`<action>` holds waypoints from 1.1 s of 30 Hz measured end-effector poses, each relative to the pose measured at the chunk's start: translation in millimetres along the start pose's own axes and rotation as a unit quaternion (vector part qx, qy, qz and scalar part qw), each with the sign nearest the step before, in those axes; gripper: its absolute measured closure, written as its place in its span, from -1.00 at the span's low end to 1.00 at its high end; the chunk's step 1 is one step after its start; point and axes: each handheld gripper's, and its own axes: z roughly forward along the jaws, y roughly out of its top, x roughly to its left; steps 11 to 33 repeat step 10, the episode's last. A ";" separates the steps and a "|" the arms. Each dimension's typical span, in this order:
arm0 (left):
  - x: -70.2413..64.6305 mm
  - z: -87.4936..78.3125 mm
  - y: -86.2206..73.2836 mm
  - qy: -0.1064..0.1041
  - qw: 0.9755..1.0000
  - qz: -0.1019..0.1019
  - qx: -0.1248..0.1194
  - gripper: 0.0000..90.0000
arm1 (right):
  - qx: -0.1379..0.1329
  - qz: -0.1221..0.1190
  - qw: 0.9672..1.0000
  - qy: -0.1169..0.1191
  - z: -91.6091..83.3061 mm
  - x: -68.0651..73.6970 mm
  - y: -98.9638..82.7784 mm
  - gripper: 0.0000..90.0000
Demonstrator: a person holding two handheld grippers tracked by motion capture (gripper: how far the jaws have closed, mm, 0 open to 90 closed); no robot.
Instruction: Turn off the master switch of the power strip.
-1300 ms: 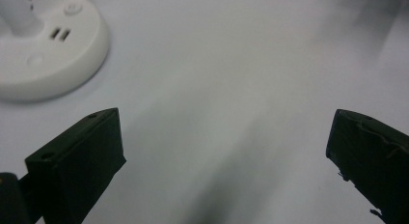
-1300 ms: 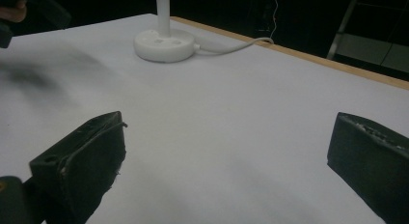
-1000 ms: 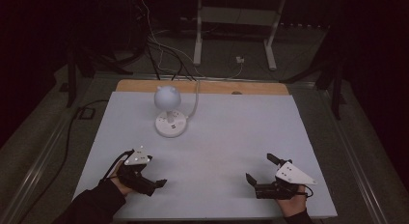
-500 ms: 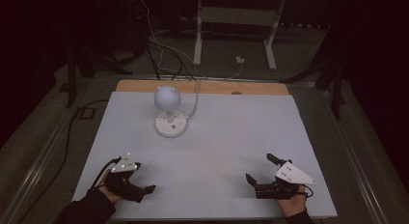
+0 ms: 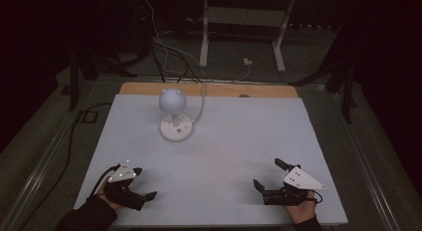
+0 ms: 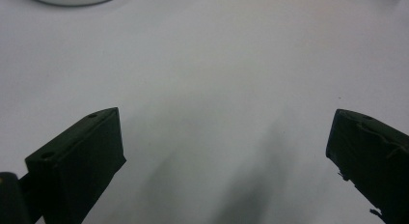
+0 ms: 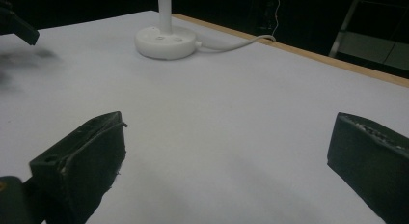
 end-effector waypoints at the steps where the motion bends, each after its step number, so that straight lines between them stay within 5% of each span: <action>1: -1.1 1.3 0.0 -0.005 1.000 0.004 0.003 -0.99 | 0.000 -0.001 1.000 0.000 0.1 0.1 0.0 -1.00; 7: -2.9 2.2 -0.1 -0.011 1.000 0.016 -0.002 -0.99 | 0.003 -0.003 1.000 0.000 1.0 1.4 0.2 -1.00; 33: -2.4 1.4 0.1 -0.010 1.000 0.012 -0.005 -0.99 | 0.003 -0.002 1.000 0.000 1.3 1.1 0.2 -1.00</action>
